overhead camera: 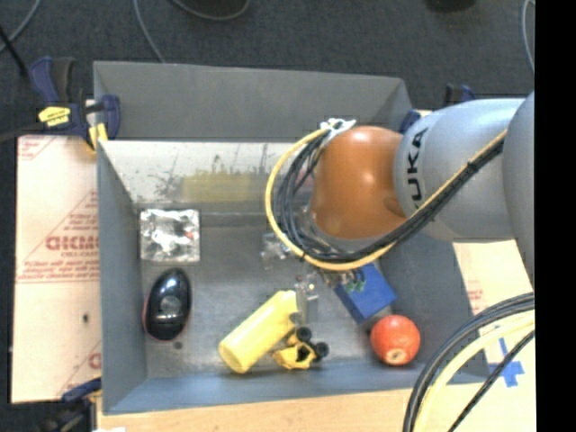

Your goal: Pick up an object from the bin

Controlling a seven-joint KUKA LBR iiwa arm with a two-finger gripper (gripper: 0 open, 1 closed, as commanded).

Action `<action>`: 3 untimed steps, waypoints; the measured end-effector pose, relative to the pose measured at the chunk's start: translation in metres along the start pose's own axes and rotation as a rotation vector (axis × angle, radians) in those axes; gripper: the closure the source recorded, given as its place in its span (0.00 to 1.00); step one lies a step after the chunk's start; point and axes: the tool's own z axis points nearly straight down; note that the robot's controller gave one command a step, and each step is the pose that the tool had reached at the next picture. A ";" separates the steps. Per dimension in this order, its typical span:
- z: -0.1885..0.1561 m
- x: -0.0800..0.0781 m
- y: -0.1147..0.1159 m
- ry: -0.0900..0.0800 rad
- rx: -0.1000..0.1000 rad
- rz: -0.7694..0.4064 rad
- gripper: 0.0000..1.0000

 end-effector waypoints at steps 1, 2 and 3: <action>0.021 0.007 0.011 0.001 -0.002 -0.056 0.00; 0.056 0.005 0.015 -0.001 -0.001 -0.332 1.00; 0.056 0.005 0.015 -0.001 -0.001 -0.332 1.00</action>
Offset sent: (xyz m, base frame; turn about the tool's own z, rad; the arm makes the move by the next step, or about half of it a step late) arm -0.0087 0.0135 -0.0563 -0.3361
